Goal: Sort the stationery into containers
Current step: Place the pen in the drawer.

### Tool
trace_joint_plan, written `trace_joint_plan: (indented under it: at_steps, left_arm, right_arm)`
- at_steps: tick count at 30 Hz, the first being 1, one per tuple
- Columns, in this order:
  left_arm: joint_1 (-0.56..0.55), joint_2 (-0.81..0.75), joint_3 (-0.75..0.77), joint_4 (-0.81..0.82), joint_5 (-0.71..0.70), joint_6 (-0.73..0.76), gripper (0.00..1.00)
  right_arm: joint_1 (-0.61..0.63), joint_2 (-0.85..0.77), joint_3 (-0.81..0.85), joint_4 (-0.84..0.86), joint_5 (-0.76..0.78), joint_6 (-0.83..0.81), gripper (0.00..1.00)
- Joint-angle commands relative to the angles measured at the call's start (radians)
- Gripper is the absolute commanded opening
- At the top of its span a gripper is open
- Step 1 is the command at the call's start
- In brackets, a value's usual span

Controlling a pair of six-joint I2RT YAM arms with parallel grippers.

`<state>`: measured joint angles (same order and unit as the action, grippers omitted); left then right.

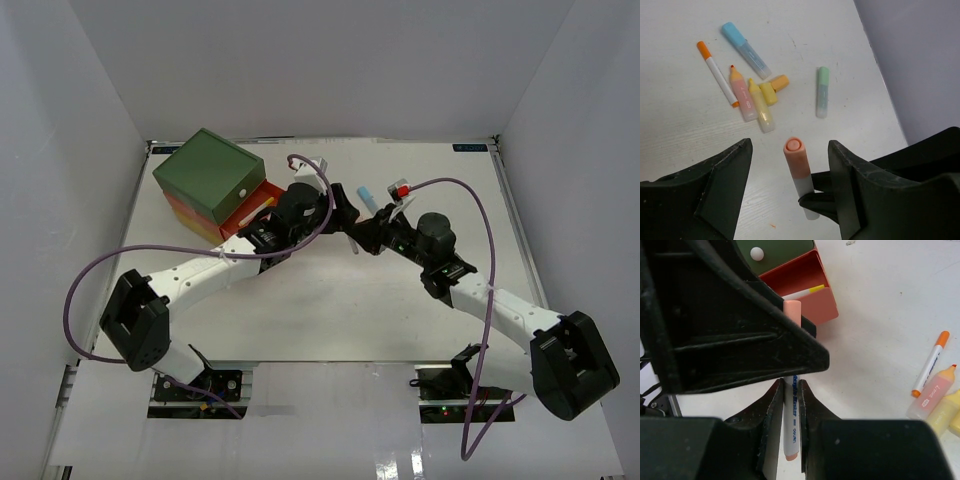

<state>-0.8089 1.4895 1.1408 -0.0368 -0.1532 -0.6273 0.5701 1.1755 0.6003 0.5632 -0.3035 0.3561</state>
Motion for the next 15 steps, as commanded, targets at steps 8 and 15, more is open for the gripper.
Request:
trace_joint_plan:
  at_steps: [8,15]
  left_arm:
    - [-0.013,0.009,0.051,0.028,0.012,0.020,0.28]
    - [-0.013,-0.012,0.060,0.002,-0.014,0.109,0.12]
  right_arm:
    - [0.010,-0.010,-0.030,0.130,-0.022,0.047,0.19]
    - [0.010,-0.017,-0.030,0.103,-0.019,0.021,0.51]
